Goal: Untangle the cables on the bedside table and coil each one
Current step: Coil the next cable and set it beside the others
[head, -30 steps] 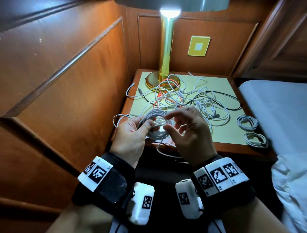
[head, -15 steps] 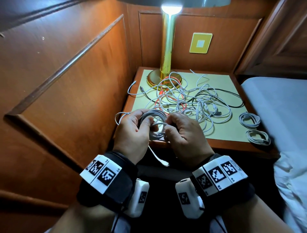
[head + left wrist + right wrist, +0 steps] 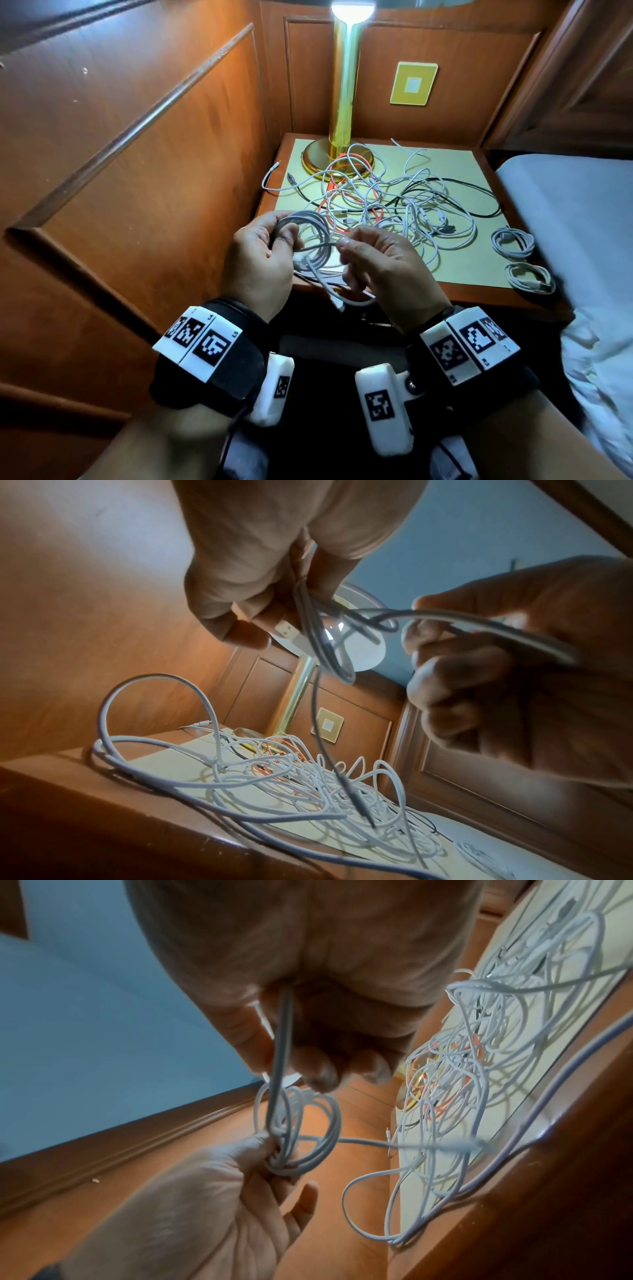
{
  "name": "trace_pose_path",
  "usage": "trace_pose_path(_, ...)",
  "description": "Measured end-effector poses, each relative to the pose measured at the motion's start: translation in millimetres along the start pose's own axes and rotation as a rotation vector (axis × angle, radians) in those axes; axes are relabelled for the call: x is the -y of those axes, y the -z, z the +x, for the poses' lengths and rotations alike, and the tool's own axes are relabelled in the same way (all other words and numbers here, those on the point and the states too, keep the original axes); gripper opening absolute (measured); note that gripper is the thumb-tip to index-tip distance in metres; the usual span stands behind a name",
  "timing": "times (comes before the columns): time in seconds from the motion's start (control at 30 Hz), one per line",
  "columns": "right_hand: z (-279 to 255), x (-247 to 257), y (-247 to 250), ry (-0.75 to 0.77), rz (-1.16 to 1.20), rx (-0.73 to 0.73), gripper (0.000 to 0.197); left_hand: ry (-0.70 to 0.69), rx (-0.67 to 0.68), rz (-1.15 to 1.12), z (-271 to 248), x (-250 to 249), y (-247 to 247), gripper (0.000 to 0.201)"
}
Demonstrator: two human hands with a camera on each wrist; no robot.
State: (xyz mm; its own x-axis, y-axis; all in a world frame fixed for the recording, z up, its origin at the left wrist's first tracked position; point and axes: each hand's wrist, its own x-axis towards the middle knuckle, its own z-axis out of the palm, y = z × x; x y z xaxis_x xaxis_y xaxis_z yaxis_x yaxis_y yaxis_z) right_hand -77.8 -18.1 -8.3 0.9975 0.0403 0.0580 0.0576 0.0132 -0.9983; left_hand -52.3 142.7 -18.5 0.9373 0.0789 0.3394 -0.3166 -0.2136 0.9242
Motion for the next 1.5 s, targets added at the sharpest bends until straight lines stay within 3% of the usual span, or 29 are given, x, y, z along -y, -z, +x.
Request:
trace_pose_path(0.1,-3.4,1.3,4.0,0.035,-0.096,0.076,0.019,0.02,-0.063,0.045,3.9,4.3,4.9,0.018)
trace_pose_path(0.23,-1.0,-0.2,15.8,-0.055,-0.007,-0.003,0.013,0.121,-0.147,-0.023,10.3,10.3,10.4,0.02)
trace_pose_path(0.4,0.5,-2.6,29.0,0.032,-0.391,-0.139,0.018,0.084,-0.2,-0.005,6.4,6.5,5.9,0.023)
trace_pose_path(0.47,-0.3,-0.9,26.3,0.023,-0.237,-0.171,0.012,0.081,-0.238,-0.011,7.0,5.9,3.5,0.028)
trace_pose_path(0.53,-1.8,8.3,19.7,-0.053,0.131,-0.164,0.005,0.1,-0.265,-0.034,10.1,6.5,3.9,0.031)
trace_pose_path(0.6,-4.1,15.5,17.8,-0.061,0.241,-0.149,0.005,0.105,-0.269,-0.06,11.7,5.9,5.2,0.031)
trace_pose_path(0.67,-5.3,14.7,21.7,0.04,0.015,-0.164,0.004,0.1,-0.259,-0.071,10.6,5.6,5.7,0.032)
trace_pose_path(0.73,-5.3,8.5,25.5,0.157,-0.378,-0.171,0.005,0.099,-0.239,-0.057,8.9,3.9,4.5,0.032)
trace_pose_path(0.8,-4.3,2.0,27.5,0.165,-0.639,-0.201,0.011,0.078,-0.231,-0.012,7.3,2.9,3.4,0.029)
trace_pose_path(0.87,-4.0,1.8,27.9,0.127,-0.758,-0.185,0.024,0.032,-0.228,0.049,6.3,1.2,4.0,0.025)
trace_pose_path(1.0,-2.9,-3.8,28.3,-0.109,-0.937,0.041,0.06,0.003,-0.218,0.047,6.7,-2.0,6.4,0.019)
trace_pose_path(1.1,-1.6,-10.5,27.4,-0.172,-0.884,0.113,0.074,-0.009,-0.2,0.03,7.8,-1.5,6.7,0.02)
trace_pose_path(1.17,-1.8,-9.1,26.5,-0.157,-0.805,0.101,0.066,-0.009,-0.197,-0.005,7.8,-1.6,7.1,0.019)
trace_pose_path(1.23,-2.1,-7.7,26.9,-0.102,-0.712,0.052,0.045,0.009,-0.2,-0.061,8.1,-1.8,7.3,0.019)
trace_pose_path(1.37,-2.3,-6.7,29.0,0.045,-0.606,-0.11,0.023,0.074,-0.155,-0.247,7.9,-5.6,5.6,0.023)
trace_pose_path(1.5,-2.0,-7.8,29.4,0.171,-0.704,-0.264,0.01,0.129,-0.065,-0.413,5.4,-13.1,3.3,0.022)
